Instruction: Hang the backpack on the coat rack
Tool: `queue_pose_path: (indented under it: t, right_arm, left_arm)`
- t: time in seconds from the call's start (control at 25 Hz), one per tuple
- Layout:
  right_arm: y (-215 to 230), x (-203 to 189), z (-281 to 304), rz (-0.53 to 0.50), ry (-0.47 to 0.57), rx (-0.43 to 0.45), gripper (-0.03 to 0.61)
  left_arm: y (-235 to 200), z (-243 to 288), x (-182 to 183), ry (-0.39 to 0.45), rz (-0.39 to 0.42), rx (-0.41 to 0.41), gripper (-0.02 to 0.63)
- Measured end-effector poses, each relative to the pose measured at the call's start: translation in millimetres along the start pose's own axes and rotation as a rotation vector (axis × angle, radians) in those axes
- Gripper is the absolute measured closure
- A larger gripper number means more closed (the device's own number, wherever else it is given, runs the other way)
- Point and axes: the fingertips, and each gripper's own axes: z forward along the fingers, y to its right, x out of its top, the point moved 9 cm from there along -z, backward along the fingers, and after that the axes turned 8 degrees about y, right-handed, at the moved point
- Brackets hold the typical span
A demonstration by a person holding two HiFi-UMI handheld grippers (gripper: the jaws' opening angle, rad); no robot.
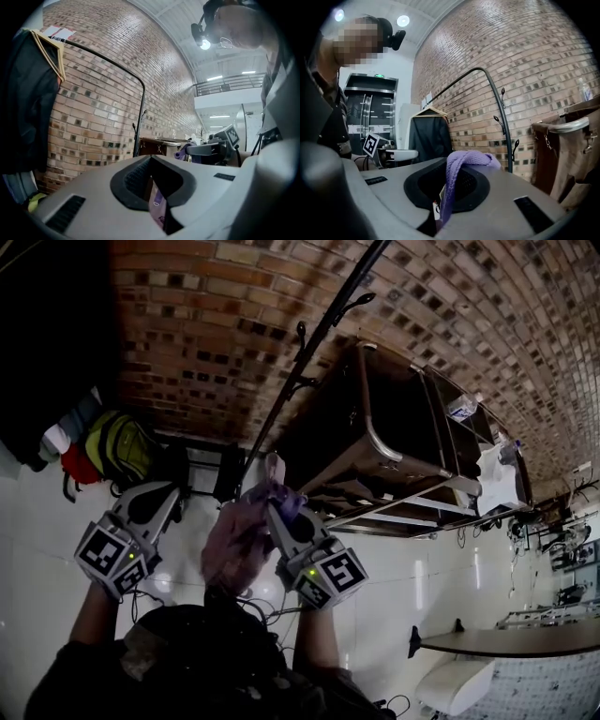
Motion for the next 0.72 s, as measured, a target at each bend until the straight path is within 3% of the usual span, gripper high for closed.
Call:
queue_pose_path:
  t: [0.28,0.72]
  right_arm:
    - [76,12,10,-0.013,0.011,0.023,0.563]
    - [161,11,26,-0.020,-0.007,0.054,0.563]
  left_arm:
    - [10,75,3,0.014,0.036,0.001,0.574]
    - [6,145,-4,0.022,0.066,0.080,0.574]
